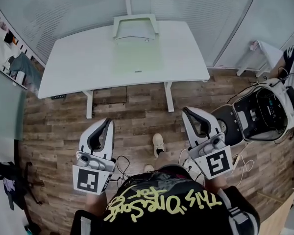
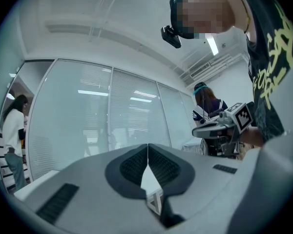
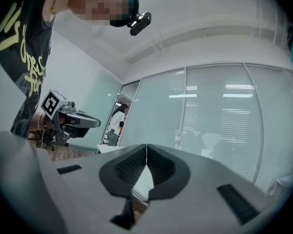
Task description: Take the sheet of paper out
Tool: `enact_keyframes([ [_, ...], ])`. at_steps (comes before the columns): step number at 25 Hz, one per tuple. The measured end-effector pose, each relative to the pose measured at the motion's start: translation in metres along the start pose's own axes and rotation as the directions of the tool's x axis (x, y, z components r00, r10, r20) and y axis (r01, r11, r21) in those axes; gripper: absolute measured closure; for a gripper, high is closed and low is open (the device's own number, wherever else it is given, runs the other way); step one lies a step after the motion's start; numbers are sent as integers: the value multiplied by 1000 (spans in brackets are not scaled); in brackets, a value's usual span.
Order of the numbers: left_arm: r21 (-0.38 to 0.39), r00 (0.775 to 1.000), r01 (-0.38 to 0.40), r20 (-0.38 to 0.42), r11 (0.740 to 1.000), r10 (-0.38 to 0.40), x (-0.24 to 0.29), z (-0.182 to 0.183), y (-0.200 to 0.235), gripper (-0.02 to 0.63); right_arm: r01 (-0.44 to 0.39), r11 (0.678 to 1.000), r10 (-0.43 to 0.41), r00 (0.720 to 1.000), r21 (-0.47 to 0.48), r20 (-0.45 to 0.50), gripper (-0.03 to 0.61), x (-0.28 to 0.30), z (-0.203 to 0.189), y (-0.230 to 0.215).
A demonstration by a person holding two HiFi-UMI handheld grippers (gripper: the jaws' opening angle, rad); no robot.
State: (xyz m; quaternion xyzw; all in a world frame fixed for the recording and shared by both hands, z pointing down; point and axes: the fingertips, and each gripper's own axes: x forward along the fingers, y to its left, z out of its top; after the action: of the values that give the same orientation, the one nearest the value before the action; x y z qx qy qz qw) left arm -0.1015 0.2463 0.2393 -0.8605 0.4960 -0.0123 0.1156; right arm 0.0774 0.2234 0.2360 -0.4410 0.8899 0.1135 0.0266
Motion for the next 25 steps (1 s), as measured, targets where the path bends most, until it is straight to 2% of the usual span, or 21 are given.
enact_keyframes([
  [8, 13, 1000, 2, 29, 1000, -3, 47, 2, 20, 604, -16, 1000, 16, 1000, -3, 13, 571, 42, -7, -36],
  [12, 31, 1000, -7, 18, 999, 7, 67, -2, 31, 604, -13, 1000, 13, 1000, 2, 25, 571, 59, -10, -51],
  [20, -3, 1000, -31, 4, 1000, 31, 110, -10, 49, 604, -28, 1000, 28, 999, 14, 22, 571, 93, -24, -84],
  [25, -33, 997, -68, -38, 997, 67, 136, -24, 62, 604, -42, 999, 42, 999, 13, 22, 571, 115, -31, -107],
])
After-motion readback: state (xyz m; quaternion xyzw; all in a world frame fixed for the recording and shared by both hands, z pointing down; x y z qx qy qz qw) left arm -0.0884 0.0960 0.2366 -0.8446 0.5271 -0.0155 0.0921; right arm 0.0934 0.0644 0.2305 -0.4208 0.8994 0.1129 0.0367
